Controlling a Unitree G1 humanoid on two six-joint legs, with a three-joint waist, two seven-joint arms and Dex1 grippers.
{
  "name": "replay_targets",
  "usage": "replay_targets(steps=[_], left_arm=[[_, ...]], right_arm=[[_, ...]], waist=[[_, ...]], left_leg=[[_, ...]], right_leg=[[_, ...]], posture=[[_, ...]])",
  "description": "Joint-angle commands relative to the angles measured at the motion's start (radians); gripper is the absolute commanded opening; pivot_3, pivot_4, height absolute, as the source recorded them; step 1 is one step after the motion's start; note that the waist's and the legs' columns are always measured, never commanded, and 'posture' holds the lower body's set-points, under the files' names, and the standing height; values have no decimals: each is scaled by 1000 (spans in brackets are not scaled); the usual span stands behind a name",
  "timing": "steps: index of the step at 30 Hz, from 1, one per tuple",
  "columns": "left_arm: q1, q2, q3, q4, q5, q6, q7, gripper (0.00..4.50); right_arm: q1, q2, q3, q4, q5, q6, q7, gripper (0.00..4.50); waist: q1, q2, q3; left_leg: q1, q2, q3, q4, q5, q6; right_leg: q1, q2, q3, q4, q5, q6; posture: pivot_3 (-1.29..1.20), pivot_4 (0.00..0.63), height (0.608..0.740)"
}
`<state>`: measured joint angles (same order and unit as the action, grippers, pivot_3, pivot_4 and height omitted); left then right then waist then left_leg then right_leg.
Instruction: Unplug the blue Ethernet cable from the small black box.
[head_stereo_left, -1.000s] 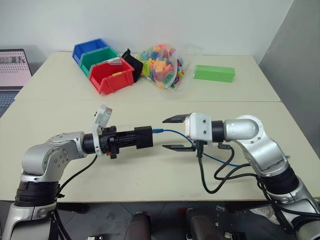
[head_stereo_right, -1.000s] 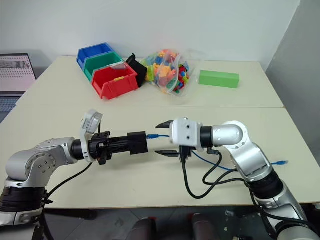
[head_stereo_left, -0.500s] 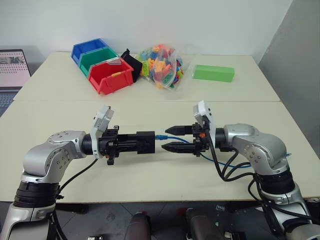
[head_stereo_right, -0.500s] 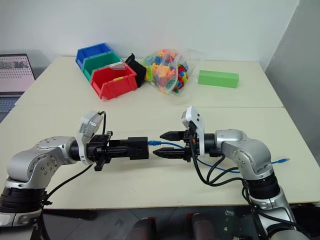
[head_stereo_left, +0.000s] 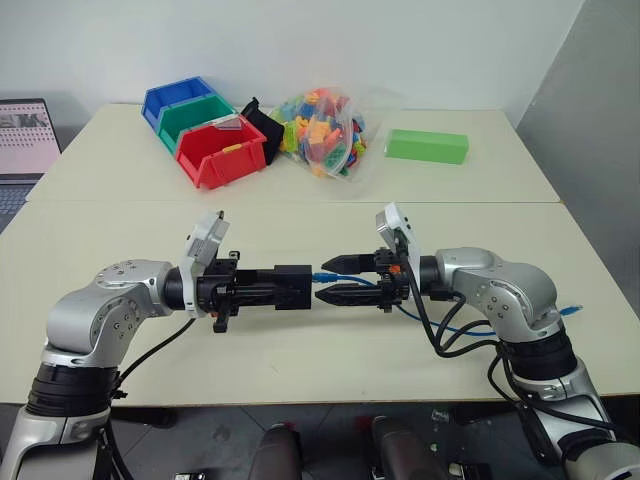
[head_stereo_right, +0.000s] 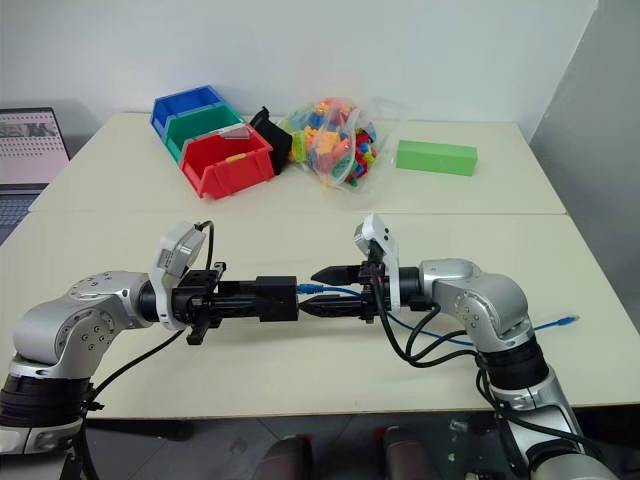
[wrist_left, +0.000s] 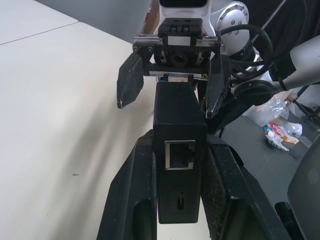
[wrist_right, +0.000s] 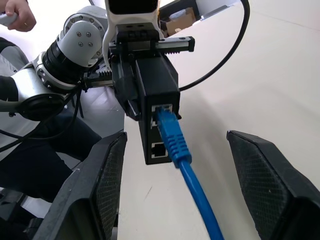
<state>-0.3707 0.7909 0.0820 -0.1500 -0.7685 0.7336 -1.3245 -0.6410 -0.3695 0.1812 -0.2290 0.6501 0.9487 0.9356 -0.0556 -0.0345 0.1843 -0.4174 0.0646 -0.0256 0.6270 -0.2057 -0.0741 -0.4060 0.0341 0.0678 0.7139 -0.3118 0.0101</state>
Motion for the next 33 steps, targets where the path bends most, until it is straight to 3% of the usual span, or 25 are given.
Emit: replay_targets(steps=[1, 3, 6, 13, 18, 26, 28, 33], left_arm=[[7, 20, 15, -33, -4, -15, -10, 785], [10, 22, 17, -33, -4, -16, -8, 785], [12, 23, 20, -33, -6, -17, -5, 785], [9, 18, 20, -28, -7, -18, 1, 785], [13, 24, 15, -32, -4, -20, -10, 785], [18, 27, 8, -32, -1, -25, -20, 785], [18, 25, 8, -31, -2, -24, -20, 785], [22, 17, 8, -25, -9, -14, -15, 785]], right_arm=[[-19, 11, -12, -11, 31, -2, 3, 3377], [-20, 10, -10, -11, 30, -3, 3, 3377], [-19, 4, 0, -14, 23, -7, 10, 2845], [-15, -8, 20, -23, 8, -21, 13, 1004], [-19, -7, 20, -25, 14, -18, 14, 10], [-16, -18, 15, -35, 48, 5, 37, 12], [-13, -17, 11, -35, 53, 4, 31, 716], [5, -17, -1, -51, 74, 13, 18, 1710]], waist=[[0, 0, 0], [0, 0, 0], [0, 0, 0], [0, 0, 0], [0, 0, 0], [0, 0, 0], [0, 0, 0], [0, 0, 0]], left_leg=[[0, 0, 0, 0, 0, 0], [0, 0, 0, 0, 0, 0], [0, 0, 0, 0, 0, 0], [0, 0, 0, 0, 0, 0], [0, 0, 0, 0, 0, 0], [0, 0, 0, 0, 0, 0], [0, 0, 0, 0, 0, 0], [0, 0, 0, 0, 0, 0]], right_leg=[[0, 0, 0, 0, 0, 0], [0, 0, 0, 0, 0, 0], [0, 0, 0, 0, 0, 0], [0, 0, 0, 0, 0, 0], [0, 0, 0, 0, 0, 0], [0, 0, 0, 0, 0, 0], [0, 0, 0, 0, 0, 0], [0, 0, 0, 0, 0, 0]], posture=[[0, 150, 740], [0, 150, 740], [0, 150, 740], [0, 150, 740], [0, 150, 740], [0, 150, 740], [0, 150, 740], [0, 150, 740]])
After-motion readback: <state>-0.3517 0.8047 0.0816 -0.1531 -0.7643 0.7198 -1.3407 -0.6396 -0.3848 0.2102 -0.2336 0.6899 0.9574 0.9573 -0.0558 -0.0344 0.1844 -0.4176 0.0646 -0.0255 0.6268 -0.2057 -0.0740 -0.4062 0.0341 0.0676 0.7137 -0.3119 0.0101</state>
